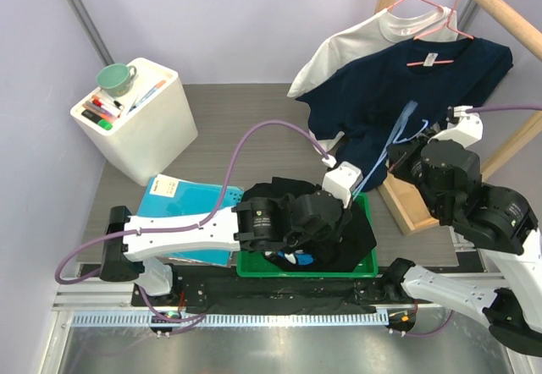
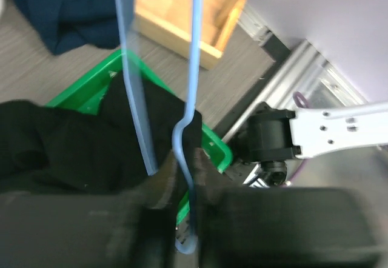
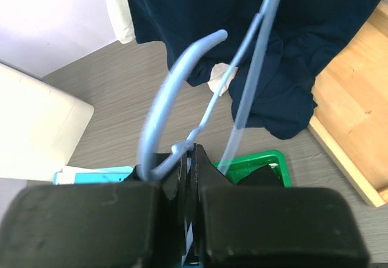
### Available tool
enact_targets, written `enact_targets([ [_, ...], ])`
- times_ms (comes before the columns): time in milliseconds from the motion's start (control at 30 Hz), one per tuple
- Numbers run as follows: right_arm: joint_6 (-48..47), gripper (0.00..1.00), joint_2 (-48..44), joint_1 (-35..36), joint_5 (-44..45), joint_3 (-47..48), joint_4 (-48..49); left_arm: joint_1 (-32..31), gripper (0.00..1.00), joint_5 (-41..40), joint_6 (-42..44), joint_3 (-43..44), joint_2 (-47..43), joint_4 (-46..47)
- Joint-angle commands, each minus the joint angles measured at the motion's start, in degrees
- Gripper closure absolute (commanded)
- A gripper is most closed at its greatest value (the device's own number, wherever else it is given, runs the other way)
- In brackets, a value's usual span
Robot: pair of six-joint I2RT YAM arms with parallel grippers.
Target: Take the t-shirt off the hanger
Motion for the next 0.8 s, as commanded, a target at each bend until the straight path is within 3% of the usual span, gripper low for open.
enact_targets([
  [0,0.86,0.99,-0.56,0.29,-0.89,1.24,1.71,-0.08,1.0,-2.33,-0.29,4.41,0.83,-1.86],
  [100,-1.34,0.86,-2.22,0.29,-2.12,0.45,2.58,0.45,1.0,-2.07,-1.69,5.82,0.84,-2.92],
  [133,-1.87,0.69,-2.66,0.29,-2.99,-0.16,2.85,0.54,1.0,-1.89,-2.13,6.0,0.57,-2.84],
  [200,-3.27,0.57,-4.5,0.29,-3.96,-0.95,3.55,0.98,1.0,-1.45,-3.01,5.66,0.05,-2.4],
  [333,-5.82,0.24,-8.11,0.29,-8.35,-4.02,4.43,1.41,1.0,-0.14,-4.85,4.51,-1.45,-0.99],
  [467,-7.41,0.19,-11.45,0.29,-15.46,-7.98,5.83,1.68,1.0,1.18,-5.21,3.72,-2.68,0.06],
  [767,-2.84,0.23,-17.26,0.29,-22.42,-17.66,13.92,2.38,1.0,2.77,-6.79,-1.81,-6.46,5.33],
])
